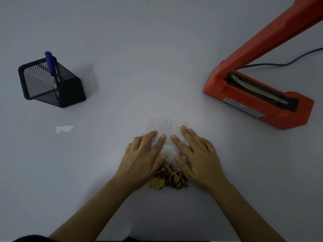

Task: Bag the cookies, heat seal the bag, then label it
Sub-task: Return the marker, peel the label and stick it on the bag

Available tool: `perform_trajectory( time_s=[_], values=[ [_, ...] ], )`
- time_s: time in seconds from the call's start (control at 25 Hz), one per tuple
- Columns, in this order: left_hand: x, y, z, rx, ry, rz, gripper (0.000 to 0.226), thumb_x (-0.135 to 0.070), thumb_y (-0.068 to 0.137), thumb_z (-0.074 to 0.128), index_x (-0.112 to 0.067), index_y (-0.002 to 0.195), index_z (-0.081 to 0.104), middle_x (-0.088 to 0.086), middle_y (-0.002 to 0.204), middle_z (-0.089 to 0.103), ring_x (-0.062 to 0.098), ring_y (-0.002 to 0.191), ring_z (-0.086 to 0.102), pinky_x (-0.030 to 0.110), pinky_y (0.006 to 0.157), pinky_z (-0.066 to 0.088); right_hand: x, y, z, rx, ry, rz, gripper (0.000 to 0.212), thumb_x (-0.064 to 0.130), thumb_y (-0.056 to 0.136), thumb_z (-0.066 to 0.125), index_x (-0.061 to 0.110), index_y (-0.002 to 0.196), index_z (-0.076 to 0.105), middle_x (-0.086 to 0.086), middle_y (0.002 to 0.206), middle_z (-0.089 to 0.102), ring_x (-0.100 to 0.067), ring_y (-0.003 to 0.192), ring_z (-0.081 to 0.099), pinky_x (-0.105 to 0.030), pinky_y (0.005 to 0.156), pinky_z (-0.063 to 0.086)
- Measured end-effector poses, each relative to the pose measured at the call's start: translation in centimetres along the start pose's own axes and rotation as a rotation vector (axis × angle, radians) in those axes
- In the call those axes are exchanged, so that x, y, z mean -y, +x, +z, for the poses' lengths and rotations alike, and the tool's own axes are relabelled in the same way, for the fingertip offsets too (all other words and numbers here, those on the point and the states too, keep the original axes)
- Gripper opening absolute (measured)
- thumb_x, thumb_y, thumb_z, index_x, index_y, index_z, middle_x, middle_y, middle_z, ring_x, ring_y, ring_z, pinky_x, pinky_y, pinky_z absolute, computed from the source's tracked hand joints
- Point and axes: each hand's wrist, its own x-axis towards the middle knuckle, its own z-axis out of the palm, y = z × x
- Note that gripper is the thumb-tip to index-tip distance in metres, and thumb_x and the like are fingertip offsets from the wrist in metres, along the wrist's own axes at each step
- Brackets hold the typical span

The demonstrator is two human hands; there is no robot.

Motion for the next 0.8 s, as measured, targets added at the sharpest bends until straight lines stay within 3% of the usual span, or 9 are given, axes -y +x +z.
perform_trajectory(
  time_s=[0.44,0.6,0.8],
  values=[
    [-0.1,0.1,0.1,-0.049,-0.043,0.0,0.054,-0.047,0.097,0.021,-0.02,0.136,0.047,0.008,0.133,0.048,0.021,0.106,0.04,0.039,0.083,0.05,0.6,0.0,0.3,-0.025,0.004,0.036,0.06,0.056,0.094,0.008,0.028,0.147,0.016,0.006,0.156,0.01,-0.009,0.143,0.007,-0.028,0.111,0.005],
    [-0.2,0.1,0.4,-0.06,-0.062,-0.021,0.052,-0.047,0.097,0.021,-0.025,0.136,0.046,0.008,0.134,0.048,0.021,0.107,0.037,0.038,0.083,0.047,0.8,0.2,0.7,-0.048,0.037,0.038,0.059,0.057,0.094,0.005,0.031,0.146,0.017,0.002,0.156,0.011,-0.012,0.143,0.01,-0.035,0.111,0.009],
    [-0.6,-0.1,0.0,-0.114,-0.233,-0.093,0.061,-0.049,0.097,0.019,-0.011,0.141,0.038,0.008,0.138,0.038,0.019,0.11,0.035,0.032,0.091,0.039,0.9,0.0,0.3,-0.187,0.398,0.071,0.066,0.054,0.095,0.014,0.014,0.147,0.009,0.003,0.156,-0.01,-0.019,0.145,0.002,-0.038,0.116,0.014]
  ],
)
